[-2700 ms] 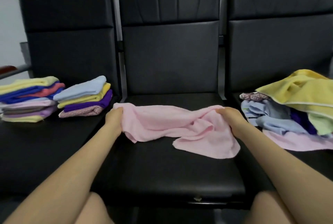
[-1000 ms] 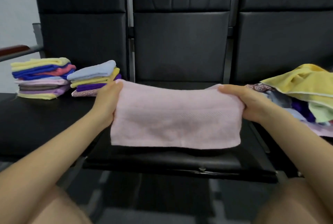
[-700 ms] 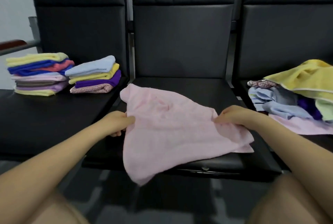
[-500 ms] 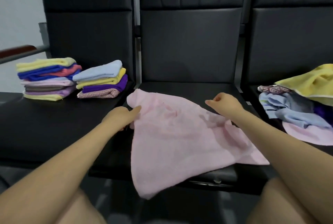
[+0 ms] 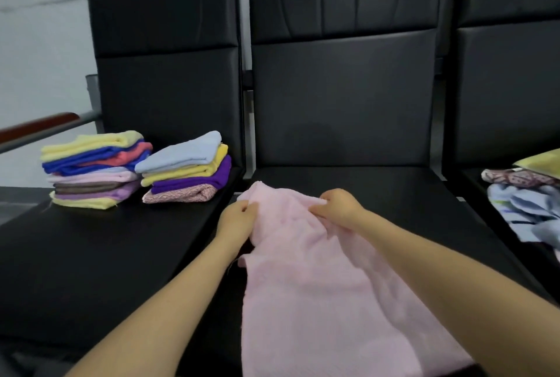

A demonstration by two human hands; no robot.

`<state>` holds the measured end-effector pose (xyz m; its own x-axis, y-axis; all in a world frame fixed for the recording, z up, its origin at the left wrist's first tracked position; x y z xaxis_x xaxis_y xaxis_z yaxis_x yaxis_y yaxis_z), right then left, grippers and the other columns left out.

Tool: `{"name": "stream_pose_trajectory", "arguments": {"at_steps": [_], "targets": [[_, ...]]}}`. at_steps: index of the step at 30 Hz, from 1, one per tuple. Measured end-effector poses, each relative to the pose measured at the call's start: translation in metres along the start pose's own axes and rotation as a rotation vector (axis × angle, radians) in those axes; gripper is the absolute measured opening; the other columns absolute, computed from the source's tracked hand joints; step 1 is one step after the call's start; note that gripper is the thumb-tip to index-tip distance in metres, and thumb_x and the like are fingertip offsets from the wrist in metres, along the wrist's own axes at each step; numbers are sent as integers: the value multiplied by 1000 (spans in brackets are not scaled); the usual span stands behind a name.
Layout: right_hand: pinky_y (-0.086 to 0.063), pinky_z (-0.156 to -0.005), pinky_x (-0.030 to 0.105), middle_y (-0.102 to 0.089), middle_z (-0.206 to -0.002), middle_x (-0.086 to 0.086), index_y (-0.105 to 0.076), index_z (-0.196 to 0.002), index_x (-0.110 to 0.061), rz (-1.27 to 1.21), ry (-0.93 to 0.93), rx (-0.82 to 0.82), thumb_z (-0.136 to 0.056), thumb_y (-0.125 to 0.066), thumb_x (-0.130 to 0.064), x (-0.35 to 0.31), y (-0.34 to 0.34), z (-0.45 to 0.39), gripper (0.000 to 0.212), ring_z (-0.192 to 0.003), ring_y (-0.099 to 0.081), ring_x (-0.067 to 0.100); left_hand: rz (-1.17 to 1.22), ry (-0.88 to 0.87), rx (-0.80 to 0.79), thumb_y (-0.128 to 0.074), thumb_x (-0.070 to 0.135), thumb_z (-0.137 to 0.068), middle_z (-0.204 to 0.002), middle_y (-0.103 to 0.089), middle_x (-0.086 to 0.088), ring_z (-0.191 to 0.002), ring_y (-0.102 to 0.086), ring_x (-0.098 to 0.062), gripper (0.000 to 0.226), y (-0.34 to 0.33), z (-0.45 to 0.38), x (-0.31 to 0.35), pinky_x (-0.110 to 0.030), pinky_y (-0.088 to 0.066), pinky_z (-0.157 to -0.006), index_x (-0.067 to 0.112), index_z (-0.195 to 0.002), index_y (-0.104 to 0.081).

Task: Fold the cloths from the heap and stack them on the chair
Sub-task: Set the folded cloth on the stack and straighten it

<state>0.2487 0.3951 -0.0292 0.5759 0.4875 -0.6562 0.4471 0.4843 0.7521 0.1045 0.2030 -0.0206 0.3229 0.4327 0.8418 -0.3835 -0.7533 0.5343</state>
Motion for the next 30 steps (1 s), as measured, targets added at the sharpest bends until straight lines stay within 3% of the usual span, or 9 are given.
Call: {"name": "stream_pose_trajectory", "arguments": {"at_steps": [3, 5, 9, 16, 20, 23, 26, 28, 30], "targets": [[-31, -49, 25, -45, -63, 2, -51, -68, -14, -369, -15, 149, -86, -60, -23, 13, 40, 6, 23, -55, -38, 15, 255, 119, 97, -35, 12, -101, -103, -58, -10, -95, -51, -22, 26, 17, -8, -2, -33, -41, -79, 3, -107, -59], [-27, -48, 26, -38, -60, 2, -45, -63, -16, -565, -72, 292, -86, -60, -21, 33, 75, 15, 28, -54, -32, 17, 149, 172, 129, -33, 12, -102, -120, -59, -14, -110, -56, -28, 33, 29, -18, -7, -34, -44, -75, -3, -123, -54], [-27, -56, 32, -33, -59, 2, -37, -54, -21, -509, -179, 455, -76, -54, -19, 80, 114, 42, 28, -60, -32, 20, -23, 114, 71, -42, 11, -99, -120, -62, -18, -111, -57, -34, 29, 25, -16, -4, -37, -46, -84, -1, -117, -62], [-36, -50, 22, -59, -75, 3, -59, -84, -12, 224, -342, 248, -88, -54, -30, 119, 117, 80, 19, -60, -56, 18, -231, -104, 56, -52, 20, -94, -95, -61, 1, -92, -59, -24, 12, 10, 10, 23, -31, -44, -74, 18, -92, -63], [-41, -79, 33, -56, -120, 9, -58, -118, -14, 269, -161, 363, -89, -55, -31, 91, 122, 65, 34, -112, -51, 28, -306, 65, -88, -45, 46, -97, -92, -60, -3, -87, -56, -21, 40, 15, 11, 8, -33, -43, -77, 12, -88, -64], [-42, -86, 34, -54, -130, 8, -57, -127, -14, 162, -44, 385, -93, -53, -36, 72, 117, 47, 40, -118, -50, 27, -220, 90, -262, -51, 50, -94, -85, -61, -4, -86, -57, -19, 44, 4, 22, 0, -31, -43, -79, 9, -86, -65], [-44, -93, 33, -53, -135, 6, -50, -137, -15, 34, 10, 181, -89, -60, -48, 58, 85, 30, 58, -117, -54, 24, -163, -41, -348, -62, 33, -91, -81, -62, -5, -73, -55, -15, 33, -7, 31, 7, -29, -42, -67, 0, -89, -65], [-45, -89, 29, -55, -126, 1, -51, -133, -18, 89, 43, -11, -82, -69, -49, 48, 54, 29, 63, -111, -56, 22, -92, -83, -325, -61, 26, -92, -87, -63, -2, -79, -56, -17, 20, -5, 33, 16, -29, -42, -68, 6, -92, -65], [-44, -73, 26, -61, -96, -4, -63, -99, -19, 154, 121, -117, -81, -72, -39, 36, 38, 32, 29, -93, -58, 19, -52, -117, -233, -57, 24, -94, -92, -62, 0, -86, -57, -18, 11, 4, 32, 26, -30, -44, -69, 15, -96, -63]]}}
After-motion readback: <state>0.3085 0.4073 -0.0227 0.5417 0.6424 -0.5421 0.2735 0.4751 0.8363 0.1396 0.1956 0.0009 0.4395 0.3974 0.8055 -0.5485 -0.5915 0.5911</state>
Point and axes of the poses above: each hand's wrist, its own z-axis away from the middle knuckle, its own y-axis out of the back of the hand, x = y × z, the point moved 10 cm from there along -z, towards the middle knuckle
